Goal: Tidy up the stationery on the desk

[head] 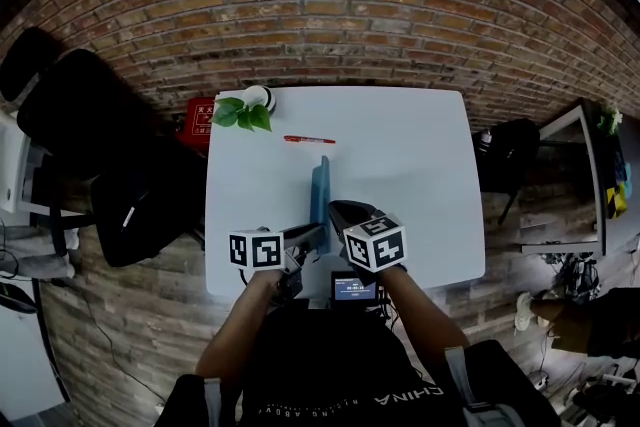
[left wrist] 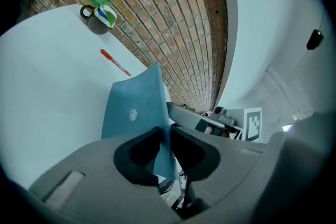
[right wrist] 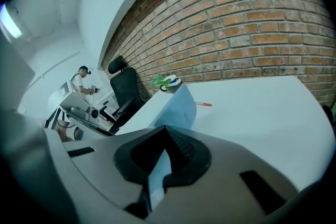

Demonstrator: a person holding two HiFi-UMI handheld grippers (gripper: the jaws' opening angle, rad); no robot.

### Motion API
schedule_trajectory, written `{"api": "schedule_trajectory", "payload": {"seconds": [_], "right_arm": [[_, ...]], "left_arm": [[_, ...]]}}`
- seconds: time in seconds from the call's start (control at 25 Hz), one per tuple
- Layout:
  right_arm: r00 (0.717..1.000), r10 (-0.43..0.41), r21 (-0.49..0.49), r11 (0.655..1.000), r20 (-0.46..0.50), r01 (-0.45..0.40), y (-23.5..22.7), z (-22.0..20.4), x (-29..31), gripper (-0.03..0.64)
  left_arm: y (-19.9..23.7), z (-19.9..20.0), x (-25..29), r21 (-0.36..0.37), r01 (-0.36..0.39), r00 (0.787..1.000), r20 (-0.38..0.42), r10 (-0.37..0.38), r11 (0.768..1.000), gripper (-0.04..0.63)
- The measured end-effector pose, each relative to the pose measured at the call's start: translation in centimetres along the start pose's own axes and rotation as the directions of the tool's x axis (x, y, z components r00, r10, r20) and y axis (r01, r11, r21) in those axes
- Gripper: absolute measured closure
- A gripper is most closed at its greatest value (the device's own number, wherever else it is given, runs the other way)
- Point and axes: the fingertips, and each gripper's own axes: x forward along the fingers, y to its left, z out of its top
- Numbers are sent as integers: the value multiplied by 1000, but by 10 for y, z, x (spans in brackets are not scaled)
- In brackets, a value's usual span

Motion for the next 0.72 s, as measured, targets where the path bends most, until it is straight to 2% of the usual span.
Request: {"api": "schedule_trajectory", "payload": {"seconds": [0.28, 0.56, 0.72], "right_arm": [[1000, 5, 19, 1000, 10, -5, -2, -5, -6, 607], [996, -44, 24, 999, 72, 42, -20, 11, -30, 607], [996, -72, 32, 997, 55, 71, -34, 6, -31, 607]], "left_arm": [[-9, 3, 6, 6, 41, 999, 23, -41, 999, 520], [-33, 10, 26, -58, 183, 981, 70, -179, 981, 523], [-28, 9, 39, -78, 204, 977, 84, -198, 976, 523]]}}
